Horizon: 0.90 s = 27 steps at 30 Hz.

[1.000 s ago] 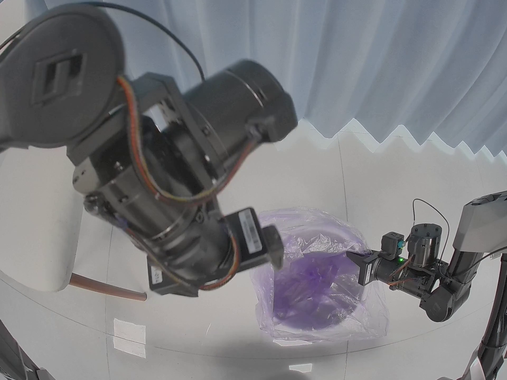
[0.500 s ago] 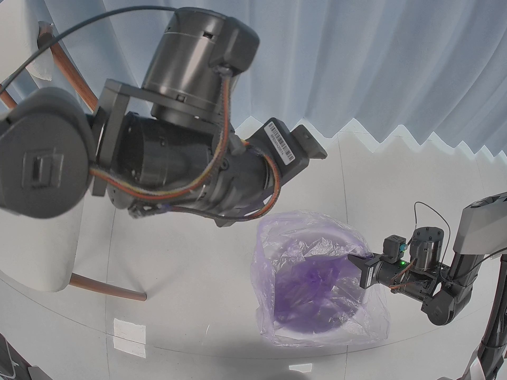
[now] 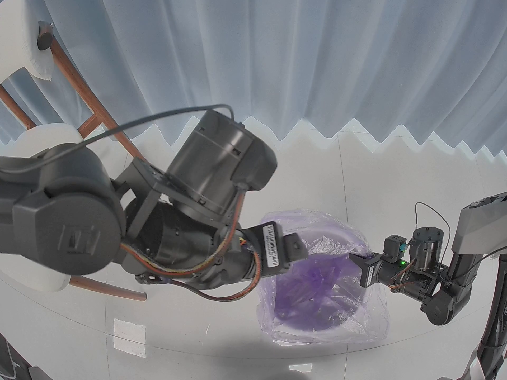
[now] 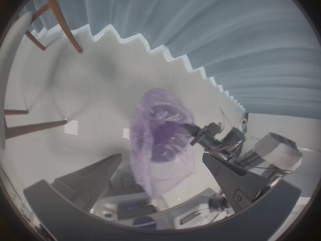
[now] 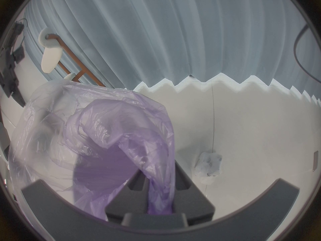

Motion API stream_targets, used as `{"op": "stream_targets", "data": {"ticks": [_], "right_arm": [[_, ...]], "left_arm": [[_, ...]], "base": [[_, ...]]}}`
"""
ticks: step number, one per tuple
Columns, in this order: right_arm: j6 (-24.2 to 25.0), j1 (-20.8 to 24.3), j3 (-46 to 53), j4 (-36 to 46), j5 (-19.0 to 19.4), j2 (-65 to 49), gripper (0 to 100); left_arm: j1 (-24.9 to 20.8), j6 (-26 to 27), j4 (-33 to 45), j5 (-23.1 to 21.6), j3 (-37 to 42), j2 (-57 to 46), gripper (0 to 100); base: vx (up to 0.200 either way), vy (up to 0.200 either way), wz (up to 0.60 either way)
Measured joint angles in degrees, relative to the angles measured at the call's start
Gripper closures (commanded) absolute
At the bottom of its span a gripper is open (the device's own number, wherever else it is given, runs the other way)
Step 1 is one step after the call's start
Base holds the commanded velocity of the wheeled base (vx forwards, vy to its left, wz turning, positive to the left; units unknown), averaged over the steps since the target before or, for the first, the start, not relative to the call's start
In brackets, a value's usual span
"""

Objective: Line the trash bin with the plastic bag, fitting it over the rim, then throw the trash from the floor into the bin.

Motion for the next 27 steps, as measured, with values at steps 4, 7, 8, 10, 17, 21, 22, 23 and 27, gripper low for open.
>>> {"op": "stream_targets", "data": {"ticks": [4,7,8,10,17,21,22,23,27], "right_arm": [[0.09,-0.05,-0.05,-0.1,-0.11,0.17,100],[0.11,0.09,-0.24,-0.05,-0.16,0.26,100],[0.11,0.22,-0.38,-0.05,-0.16,0.28,100],[0.13,0.45,-0.57,-0.05,-0.22,0.3,100],[0.15,0.87,-0.62,-0.02,-0.49,0.34,100],[0.37,0.89,-0.63,-0.1,-0.55,0.2,100],[0.83,0.8,-0.63,-0.11,-0.55,0.11,100],[1.6,0.69,-0.63,-0.11,-0.57,0.0,100],[5.86,0.48,-0.63,-0.21,-0.68,-0.6,100]], "left_arm": [[2.62,3.27,3.56,1.41,0.78,-0.24,0],[3.72,3.58,3.51,1.52,1.05,-0.28,0],[4.04,3.62,3.18,1.5,1.05,-0.13,0],[4.36,3.72,2.74,1.44,0.94,0.5,0],[4.61,3.84,-2.51,1.45,-1.46,5.38,0],[4.78,4.33,-3.19,1.61,-2.47,8.37,100],[5.05,4.46,-3.11,1.61,-2.63,8.9,100],[5.3,4.52,-2.97,1.61,-2.67,9.29,100],[6.25,4.66,-2.82,1.63,-2.56,10.12,100]], "base": [[0.0,0.0,0.0],[0.0,0.0,0.0],[0.0,0.0,0.0],[0.0,0.0,0.0],[0.0,0.0,0.0],[0.0,0.0,0.0],[0.0,0.0,0.0],[0.0,0.0,0.0],[0.0,0.0,0.0]]}}
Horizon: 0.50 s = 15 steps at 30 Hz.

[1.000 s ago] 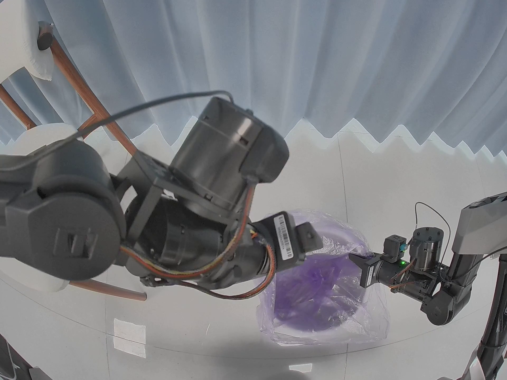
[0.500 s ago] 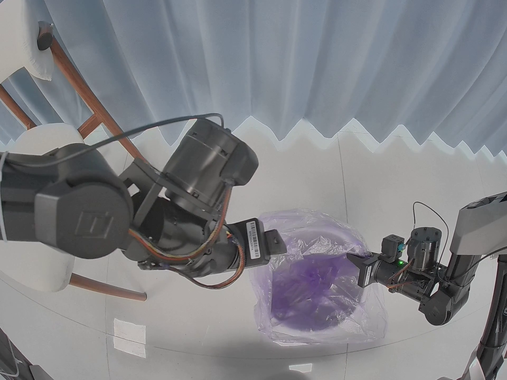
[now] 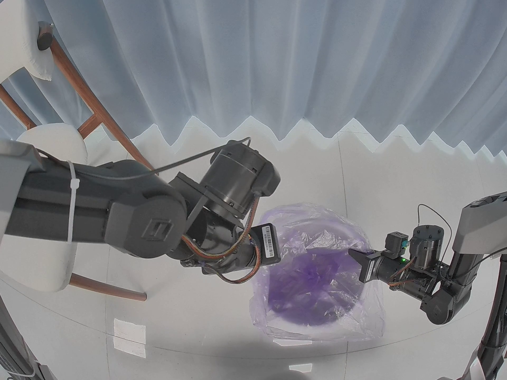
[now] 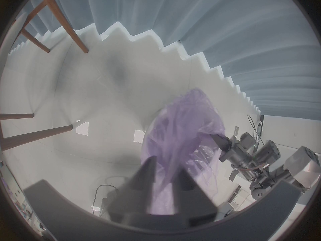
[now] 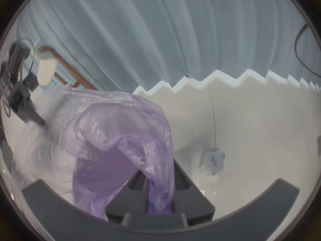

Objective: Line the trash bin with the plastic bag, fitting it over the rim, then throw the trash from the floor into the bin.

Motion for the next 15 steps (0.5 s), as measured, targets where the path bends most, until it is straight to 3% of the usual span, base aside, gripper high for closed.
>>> {"op": "stream_targets", "data": {"ticks": [11,15], "right_arm": [[16.47,-0.63,-0.84,0.35,-0.49,-3.49,100],[21.85,-0.67,-0.9,0.4,1.45,-5.02,100]], "left_arm": [[6.24,-0.49,-0.52,0.09,-0.07,-0.2,100],[9.16,-0.6,-0.62,0.22,-1.1,-0.89,100]], "base": [[0.0,0.0,0.0],[0.0,0.0,0.0]]}}
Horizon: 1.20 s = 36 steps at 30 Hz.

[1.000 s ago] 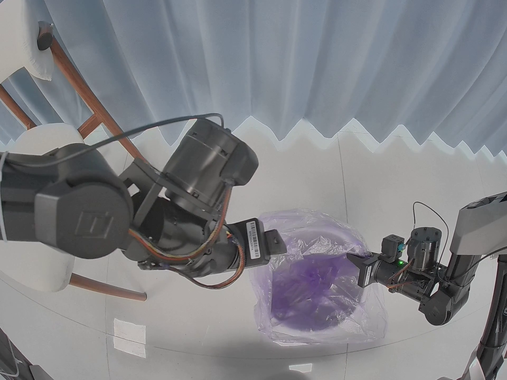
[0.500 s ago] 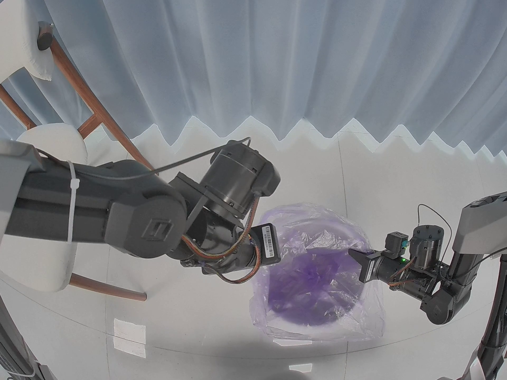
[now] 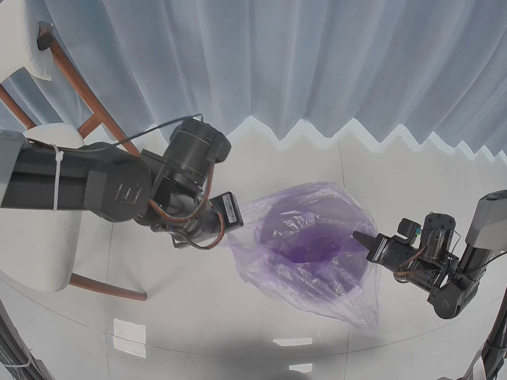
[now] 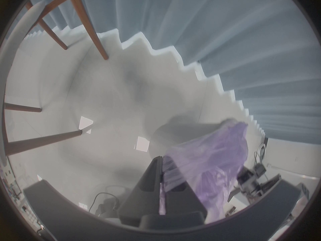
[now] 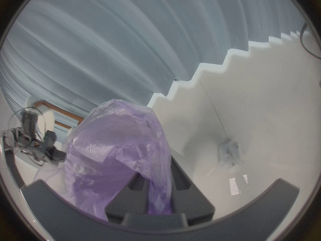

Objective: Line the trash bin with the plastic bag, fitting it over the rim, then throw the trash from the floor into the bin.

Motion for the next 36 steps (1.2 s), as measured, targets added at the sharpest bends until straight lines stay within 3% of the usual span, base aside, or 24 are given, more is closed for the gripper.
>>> {"op": "stream_targets", "data": {"ticks": [5,11,25,36], "right_arm": [[1.08,0.0,0.55,0.0,4.77,-2.04,100],[1.1,0.12,1.35,0.02,6.96,-3.75,100],[3.44,0.41,-1.49,-1.89,6.79,-5.02,100],[4.73,-1.4,-5.16,-1.23,2.46,-4.72,100]], "left_arm": [[2.99,0.1,-0.44,0.11,-3.06,-0.49,100],[4.41,-0.26,-1.51,0.68,-7.39,-0.4,100],[0.66,-0.34,-1.35,1.32,-4.94,1.35,100],[-1.13,3.69,-1.71,2.13,0.72,0.17,100]], "base": [[0.0,0.0,0.0],[0.0,0.0,0.0],[0.0,0.0,0.0],[0.0,0.0,0.0]]}}
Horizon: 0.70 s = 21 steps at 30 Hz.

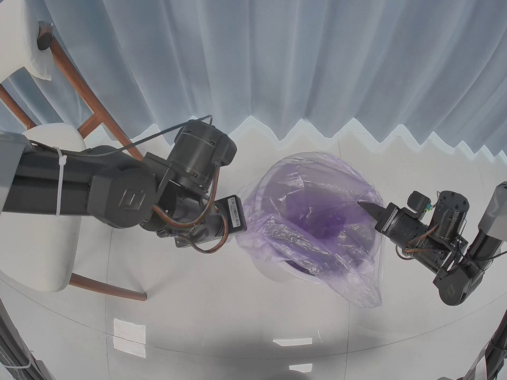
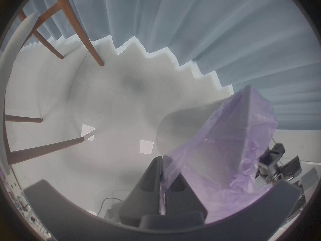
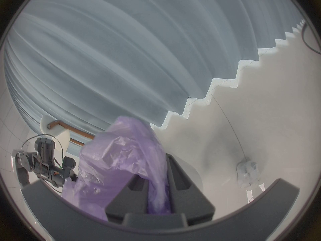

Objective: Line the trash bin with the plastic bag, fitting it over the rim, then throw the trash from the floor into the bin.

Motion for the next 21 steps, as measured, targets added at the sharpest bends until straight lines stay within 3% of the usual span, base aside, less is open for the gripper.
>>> {"op": "stream_targets", "data": {"ticks": [9,10,16,21], "right_arm": [[0.24,-1.01,-0.88,0.16,-0.93,0.06,100],[0.28,-1.01,-1.05,0.16,-1.1,0.06,100],[2.11,-1.05,-1.51,2.16,-1.83,-0.33,100],[3.67,-1.23,-3.04,5.28,-4.86,-0.94,100]], "left_arm": [[1.55,1.19,-1.89,2.83,2.86,-1.27,100],[1.55,1.17,-2.22,2.88,2.94,-1.27,0],[1.11,1.21,-2.54,3.54,3.5,-1.35,0],[1.08,1.28,-2.49,4.61,5.1,-3.21,0]], "base": [[0.0,0.0,0.0],[0.0,0.0,0.0],[0.0,0.0,0.0],[0.0,0.0,0.0]]}}
